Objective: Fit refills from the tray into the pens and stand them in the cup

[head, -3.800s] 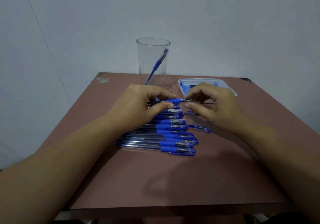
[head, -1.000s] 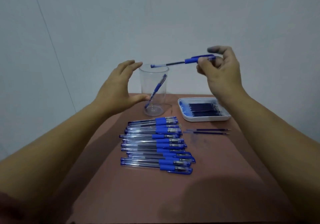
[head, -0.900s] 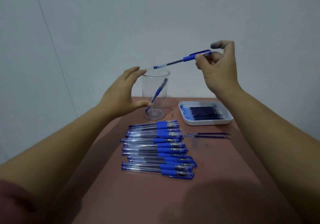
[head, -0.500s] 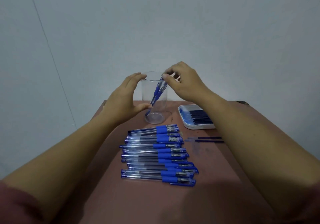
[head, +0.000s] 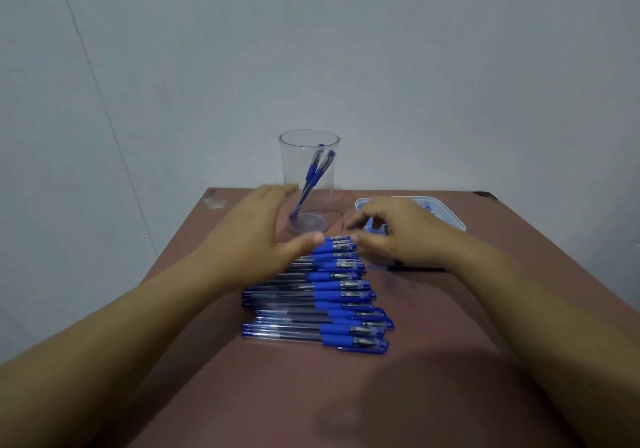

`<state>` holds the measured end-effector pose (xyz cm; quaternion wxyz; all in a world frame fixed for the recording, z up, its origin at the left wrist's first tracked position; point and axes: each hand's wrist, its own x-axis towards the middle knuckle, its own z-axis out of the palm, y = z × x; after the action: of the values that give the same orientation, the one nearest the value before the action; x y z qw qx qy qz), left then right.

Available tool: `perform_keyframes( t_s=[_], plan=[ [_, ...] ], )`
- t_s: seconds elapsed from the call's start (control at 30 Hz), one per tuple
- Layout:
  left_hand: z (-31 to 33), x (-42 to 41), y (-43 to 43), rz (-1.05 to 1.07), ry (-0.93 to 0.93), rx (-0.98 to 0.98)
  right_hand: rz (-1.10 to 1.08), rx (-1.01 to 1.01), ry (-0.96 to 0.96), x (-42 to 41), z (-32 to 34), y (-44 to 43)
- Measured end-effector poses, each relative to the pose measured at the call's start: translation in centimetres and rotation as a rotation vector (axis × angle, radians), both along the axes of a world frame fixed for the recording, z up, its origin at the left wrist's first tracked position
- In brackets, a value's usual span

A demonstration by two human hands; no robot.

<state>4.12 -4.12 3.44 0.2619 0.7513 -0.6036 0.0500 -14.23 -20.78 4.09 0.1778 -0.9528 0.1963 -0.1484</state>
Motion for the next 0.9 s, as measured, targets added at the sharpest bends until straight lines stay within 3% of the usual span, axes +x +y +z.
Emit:
perform_keyframes(
  t_s=[0.2, 0.47, 0.9],
  plan=[
    [-3.9, -2.5, 2.3, -0.106, -0.061, 0.183, 0.024, 0.101, 0.076, -1.1, -1.2, 1.6],
    [-4.8, -2.9, 2.6, -0.059, -0.068, 0.223, 0.024, 0.076, 0.096, -1.4, -1.2, 2.2],
    [-4.9, -2.8, 2.4, -0.052, -0.053, 0.225, -0.009, 0.246, 0.107, -0.9, -1.2, 2.8]
  ],
)
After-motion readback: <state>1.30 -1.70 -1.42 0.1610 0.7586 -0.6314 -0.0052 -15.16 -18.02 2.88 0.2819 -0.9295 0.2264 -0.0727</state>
